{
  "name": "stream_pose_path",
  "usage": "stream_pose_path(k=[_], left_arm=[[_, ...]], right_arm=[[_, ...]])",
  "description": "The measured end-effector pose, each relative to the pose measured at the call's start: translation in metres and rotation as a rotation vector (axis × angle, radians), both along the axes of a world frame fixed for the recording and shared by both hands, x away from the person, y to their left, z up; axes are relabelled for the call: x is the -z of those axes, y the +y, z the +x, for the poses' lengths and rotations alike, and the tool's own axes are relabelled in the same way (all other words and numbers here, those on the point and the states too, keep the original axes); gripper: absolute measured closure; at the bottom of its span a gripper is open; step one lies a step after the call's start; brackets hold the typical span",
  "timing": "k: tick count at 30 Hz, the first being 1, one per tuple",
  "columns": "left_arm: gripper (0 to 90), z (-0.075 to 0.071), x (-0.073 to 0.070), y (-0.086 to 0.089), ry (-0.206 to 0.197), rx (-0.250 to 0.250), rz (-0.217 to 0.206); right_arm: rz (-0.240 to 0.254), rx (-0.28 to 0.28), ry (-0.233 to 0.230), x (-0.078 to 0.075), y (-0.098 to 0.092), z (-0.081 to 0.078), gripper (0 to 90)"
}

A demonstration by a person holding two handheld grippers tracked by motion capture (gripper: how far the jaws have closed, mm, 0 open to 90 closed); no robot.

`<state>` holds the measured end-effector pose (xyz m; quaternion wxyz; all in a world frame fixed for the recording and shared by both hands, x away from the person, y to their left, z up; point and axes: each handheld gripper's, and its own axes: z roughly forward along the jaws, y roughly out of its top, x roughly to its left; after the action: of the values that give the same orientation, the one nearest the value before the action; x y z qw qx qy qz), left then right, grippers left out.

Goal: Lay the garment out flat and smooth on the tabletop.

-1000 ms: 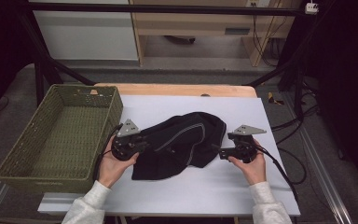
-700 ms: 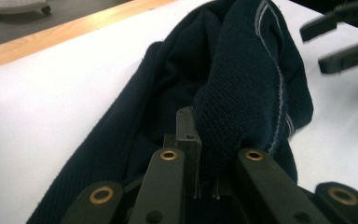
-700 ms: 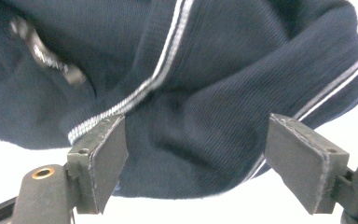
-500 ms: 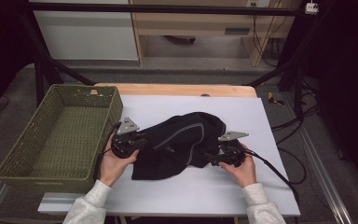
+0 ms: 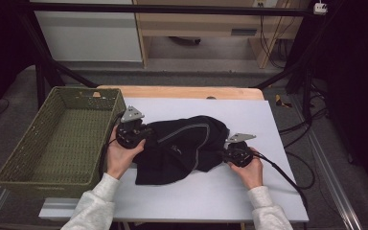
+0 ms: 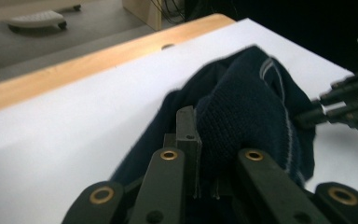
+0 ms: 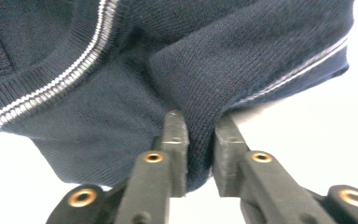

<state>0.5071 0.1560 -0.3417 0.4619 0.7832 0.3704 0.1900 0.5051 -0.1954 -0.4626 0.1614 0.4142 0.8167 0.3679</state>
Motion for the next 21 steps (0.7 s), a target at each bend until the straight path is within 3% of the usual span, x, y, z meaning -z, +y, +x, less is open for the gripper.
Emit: stream_pose_path(k=[10,14,18,21], left_arm=[[84.3,0.022,-0.060,-0.010,-0.049,-0.037,0.013],[84.3,0.033,-0.076,-0.012,-0.058,-0.060,0.027],[84.3,0.049,-0.088,-0.010,-0.050,-0.103,0.023],[84.3,0.064,-0.094,-0.003,-0.036,-0.147,0.025]], right_arm=[[0.159,0.034,-0.096,-0.047,-0.033,-0.019,81.9],[0.212,0.033,-0.120,-0.062,-0.042,-0.025,81.9],[0.221,-0.025,-0.117,-0.068,-0.027,-0.029,81.9],[0.233,-0.088,-0.105,-0.068,-0.005,-0.029,81.9]])
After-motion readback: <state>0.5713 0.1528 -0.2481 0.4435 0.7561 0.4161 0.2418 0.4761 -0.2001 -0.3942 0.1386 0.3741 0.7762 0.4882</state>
